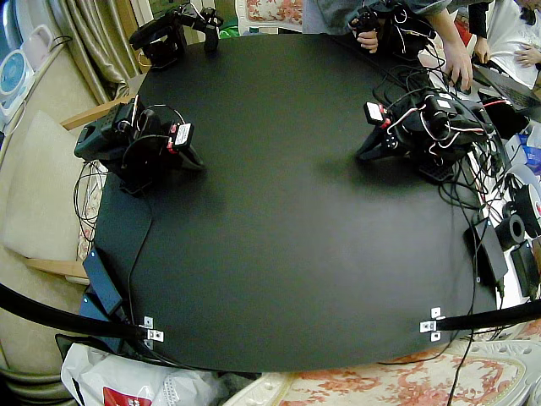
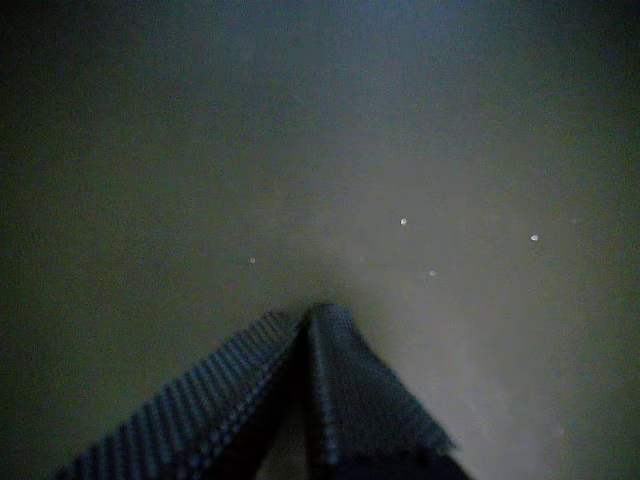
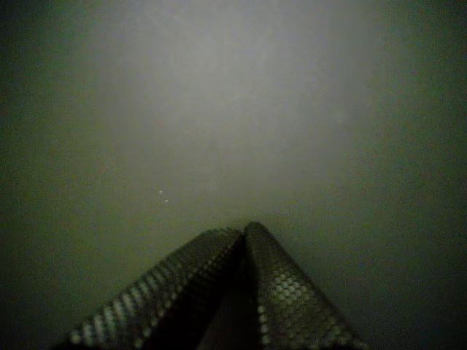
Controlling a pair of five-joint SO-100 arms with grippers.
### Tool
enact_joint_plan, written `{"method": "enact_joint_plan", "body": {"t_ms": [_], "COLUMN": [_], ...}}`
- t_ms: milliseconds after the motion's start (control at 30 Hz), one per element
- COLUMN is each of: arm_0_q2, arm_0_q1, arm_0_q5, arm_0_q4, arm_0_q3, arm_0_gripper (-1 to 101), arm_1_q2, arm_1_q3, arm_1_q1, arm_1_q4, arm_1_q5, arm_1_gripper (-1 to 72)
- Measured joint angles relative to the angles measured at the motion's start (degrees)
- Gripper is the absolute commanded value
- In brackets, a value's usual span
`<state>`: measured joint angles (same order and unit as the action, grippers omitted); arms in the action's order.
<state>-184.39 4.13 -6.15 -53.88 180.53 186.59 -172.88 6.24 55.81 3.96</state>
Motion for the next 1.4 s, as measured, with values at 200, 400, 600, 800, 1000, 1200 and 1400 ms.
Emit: {"method": "enact_joint_plan", "body": {"t_ms": [200,400,600,800,1000,1200,1400], "arm_0_q2": [0.00,0.00,0.00,0.00,0.00,0.00,0.00], "arm_0_q1": [-1.67,-2.37,-2.37,-2.37,-2.37,-2.37,-2.37], "arm_0_q5": [2.99,2.99,2.99,2.99,2.99,2.99,2.99], "arm_0_q4": [0.00,0.00,0.00,0.00,0.00,0.00,0.00], "arm_0_q3": [0.00,0.00,0.00,0.00,0.00,0.00,0.00], "arm_0_gripper": [0,0,0,0,0,0,0], "arm_1_q2": [0.26,0.18,0.18,0.18,0.18,0.18,0.18], "arm_1_q3": [0.00,0.00,0.00,0.00,0.00,0.00,0.00], "arm_1_q1": [-1.05,-1.05,-1.05,-1.05,-1.05,-1.05,-1.05], "arm_1_q4": [2.11,2.20,2.20,2.20,2.20,2.20,2.20], "arm_1_q5": [0.00,0.00,0.00,0.00,0.00,0.00,0.00], "arm_1_gripper": [-0.3,-0.3,-0.3,-0.3,-0.3,-0.3,-0.3]}}
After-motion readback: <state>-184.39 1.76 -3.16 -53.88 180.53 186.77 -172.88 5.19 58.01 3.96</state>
